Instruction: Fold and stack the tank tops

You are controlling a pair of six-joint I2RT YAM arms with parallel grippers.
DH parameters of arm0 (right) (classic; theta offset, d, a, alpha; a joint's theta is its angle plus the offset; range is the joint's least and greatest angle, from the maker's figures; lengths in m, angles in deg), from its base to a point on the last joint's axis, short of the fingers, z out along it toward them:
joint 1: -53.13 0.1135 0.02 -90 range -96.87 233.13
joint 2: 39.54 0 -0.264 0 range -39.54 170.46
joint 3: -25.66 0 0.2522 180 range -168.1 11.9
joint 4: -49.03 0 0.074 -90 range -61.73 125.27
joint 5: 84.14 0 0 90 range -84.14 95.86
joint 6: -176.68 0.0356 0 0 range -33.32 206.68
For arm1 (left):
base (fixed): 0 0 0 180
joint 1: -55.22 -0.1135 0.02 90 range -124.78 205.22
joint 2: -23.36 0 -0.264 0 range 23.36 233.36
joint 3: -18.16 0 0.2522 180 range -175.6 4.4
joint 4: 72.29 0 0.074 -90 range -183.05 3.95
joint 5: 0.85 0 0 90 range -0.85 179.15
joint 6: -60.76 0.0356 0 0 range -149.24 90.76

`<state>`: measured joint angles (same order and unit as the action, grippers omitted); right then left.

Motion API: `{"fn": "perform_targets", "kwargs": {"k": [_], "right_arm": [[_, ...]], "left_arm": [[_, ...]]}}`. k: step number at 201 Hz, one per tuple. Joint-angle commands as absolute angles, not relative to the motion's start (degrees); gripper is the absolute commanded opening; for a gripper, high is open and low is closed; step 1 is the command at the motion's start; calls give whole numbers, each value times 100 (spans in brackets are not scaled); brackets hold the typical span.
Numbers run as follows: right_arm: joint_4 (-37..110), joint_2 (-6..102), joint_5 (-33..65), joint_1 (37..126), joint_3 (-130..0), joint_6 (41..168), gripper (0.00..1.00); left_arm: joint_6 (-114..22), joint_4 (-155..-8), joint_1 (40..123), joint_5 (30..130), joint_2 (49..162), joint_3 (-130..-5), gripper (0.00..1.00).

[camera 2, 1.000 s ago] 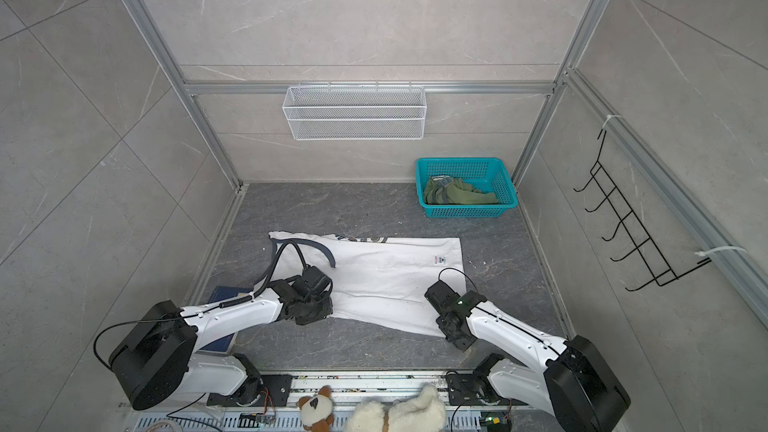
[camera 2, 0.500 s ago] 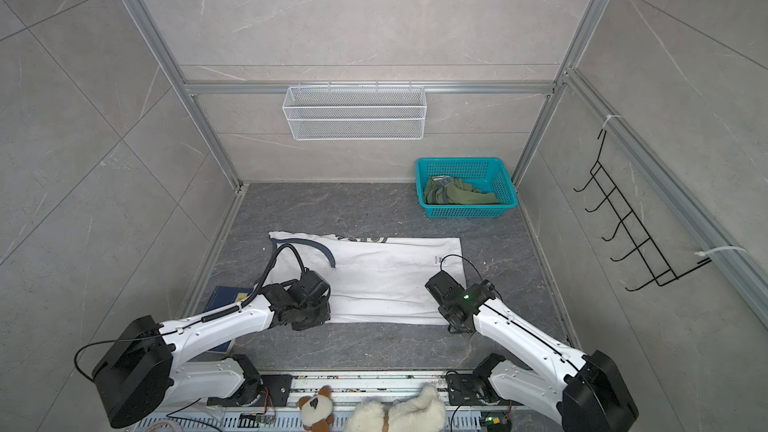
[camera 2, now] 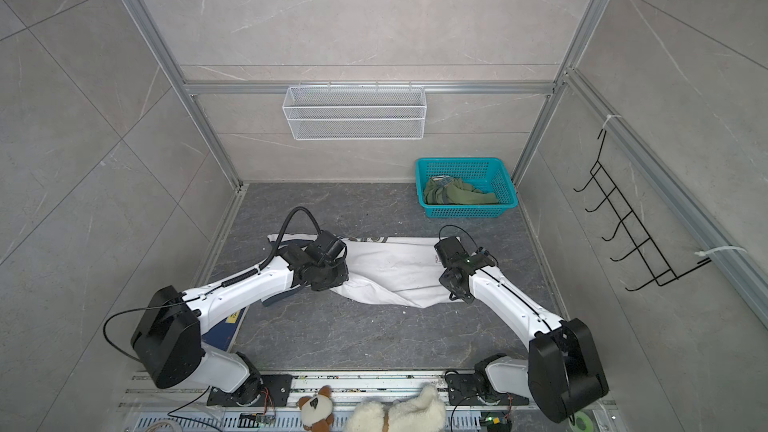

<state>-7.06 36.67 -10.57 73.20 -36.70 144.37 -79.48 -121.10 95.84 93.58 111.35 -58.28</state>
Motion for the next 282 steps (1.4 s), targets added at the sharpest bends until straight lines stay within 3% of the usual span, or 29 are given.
{"fn": "perform_targets", "kwargs": {"k": [1, 98, 149, 169, 180, 204, 239, 282], "right_arm": [[-218, 4030, -959, 7180, -4026, 13754, 10], [236, 5110, -902, 6700, -4636, 13392, 12], [305, 5281, -1052, 6644, -4709, 13309, 30], [281, 5336, -1072, 6601, -4766, 13261, 38], [270, 5282, -1160, 6602, -4773, 13214, 46], [171, 5025, -1319, 6605, -4847, 12912, 55], [20, 4437, -1320, 6601, -4860, 12306, 67], [556, 3583, 33, 6654, -4432, 11632, 73]], "left_arm": [[-7530, -12354, 9318, 9433, 11473, -6222, 0], [-7275, -11910, 8640, 9248, 12662, -6910, 0], [-7129, -11726, 8504, 9164, 13090, -7209, 16], [-6975, -11763, 8446, 9099, 13292, -7463, 29], [-6891, -11818, 8420, 9150, 13349, -7598, 36], [-6697, -11908, 8321, 9211, 13232, -7765, 46], [-6384, -12335, 8317, 9781, 12492, -7712, 58], [-6522, -12596, 8002, 10000, 10755, -6201, 63]]}}
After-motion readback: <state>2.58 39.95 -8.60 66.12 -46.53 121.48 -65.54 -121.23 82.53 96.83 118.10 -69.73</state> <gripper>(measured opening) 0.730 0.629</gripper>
